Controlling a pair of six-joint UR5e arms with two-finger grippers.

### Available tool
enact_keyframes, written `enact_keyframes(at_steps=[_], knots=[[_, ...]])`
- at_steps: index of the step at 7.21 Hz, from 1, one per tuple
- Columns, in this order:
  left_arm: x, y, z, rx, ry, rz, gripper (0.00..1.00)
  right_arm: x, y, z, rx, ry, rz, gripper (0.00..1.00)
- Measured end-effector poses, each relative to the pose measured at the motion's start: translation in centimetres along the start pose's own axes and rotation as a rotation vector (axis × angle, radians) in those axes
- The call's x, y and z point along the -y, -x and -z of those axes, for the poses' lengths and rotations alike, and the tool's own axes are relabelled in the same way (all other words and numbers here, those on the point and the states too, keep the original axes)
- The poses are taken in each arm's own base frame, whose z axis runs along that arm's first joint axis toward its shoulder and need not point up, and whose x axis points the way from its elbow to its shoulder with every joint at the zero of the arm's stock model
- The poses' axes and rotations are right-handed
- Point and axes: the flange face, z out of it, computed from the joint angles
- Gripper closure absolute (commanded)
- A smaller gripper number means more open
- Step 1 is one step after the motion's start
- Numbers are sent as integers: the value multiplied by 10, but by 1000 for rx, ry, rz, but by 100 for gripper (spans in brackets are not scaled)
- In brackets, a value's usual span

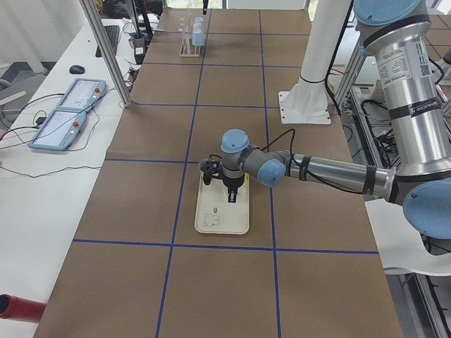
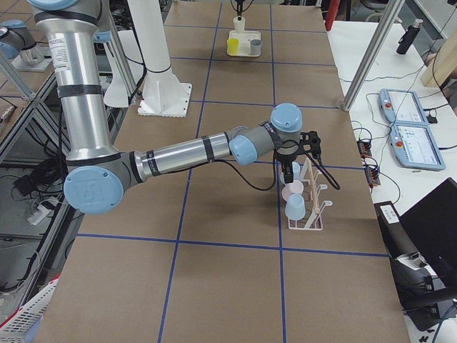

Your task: Transfer IKEA cup to right arm and place on rack

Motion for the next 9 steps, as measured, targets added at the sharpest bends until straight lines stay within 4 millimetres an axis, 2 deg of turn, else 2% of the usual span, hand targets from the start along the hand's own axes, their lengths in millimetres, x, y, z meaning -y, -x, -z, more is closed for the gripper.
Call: enact_keyframes(at_steps=[1,3,5,6,8,9], knots=[[12,-25,16,-58,-20,44,100,-3,17,-2,11,3,-25,2],[42,-94,57,-201,-57,116,100,-13,77,-7,52,17,-82,2],[69,-187,110,-380,-35,279,100,-19,149,-6,112,29,-130,2],[75,-240,128,-447,-4,332,100,-21,189,2,152,30,-166,2],[66,-348,148,-551,46,398,100,-34,270,22,285,21,-239,2],[56,-381,152,-616,64,415,100,-49,301,21,397,23,-287,2]])
